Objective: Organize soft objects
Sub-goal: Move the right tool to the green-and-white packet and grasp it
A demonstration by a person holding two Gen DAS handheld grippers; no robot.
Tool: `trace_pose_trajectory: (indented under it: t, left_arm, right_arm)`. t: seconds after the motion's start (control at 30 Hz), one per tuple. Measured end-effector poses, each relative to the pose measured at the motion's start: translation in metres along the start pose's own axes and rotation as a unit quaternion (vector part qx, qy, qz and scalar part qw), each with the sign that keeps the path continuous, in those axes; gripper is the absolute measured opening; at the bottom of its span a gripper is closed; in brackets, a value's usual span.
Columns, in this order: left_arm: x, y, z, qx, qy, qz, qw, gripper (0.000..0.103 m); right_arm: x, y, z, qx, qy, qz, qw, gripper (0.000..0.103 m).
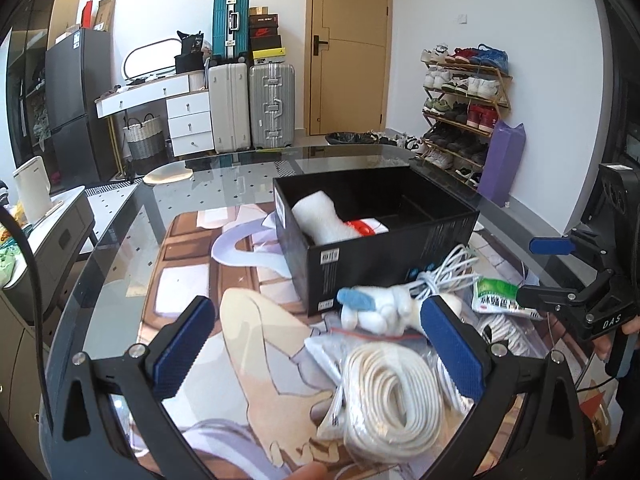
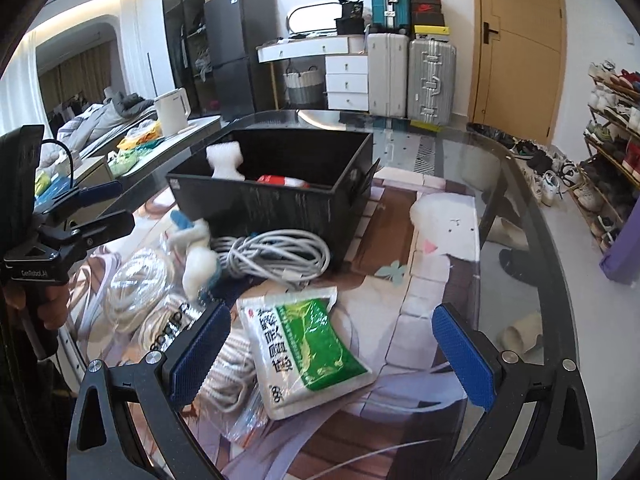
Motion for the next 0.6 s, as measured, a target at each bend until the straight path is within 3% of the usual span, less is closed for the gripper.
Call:
trace_pose_trajectory:
  t: [0.6]
  left_arm:
    - [0.006,-0.009,0.015,-0.018,0.003,0.005,0.9998,0.103]
  right_arm:
    - [0.01,-0.021,0.006,-0.041,-0.026,-0.023,0.999,0.102]
Point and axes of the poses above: each gripper's, at about its wrist camera, not at the fingertips, and y roughly against the way its jaws point, x to its right, z to its underside, the point moved 1 cm from there along -y, roughly the way its jaws point, and after that the axes turned 10 degrees about -x, right-handed, at the moved point
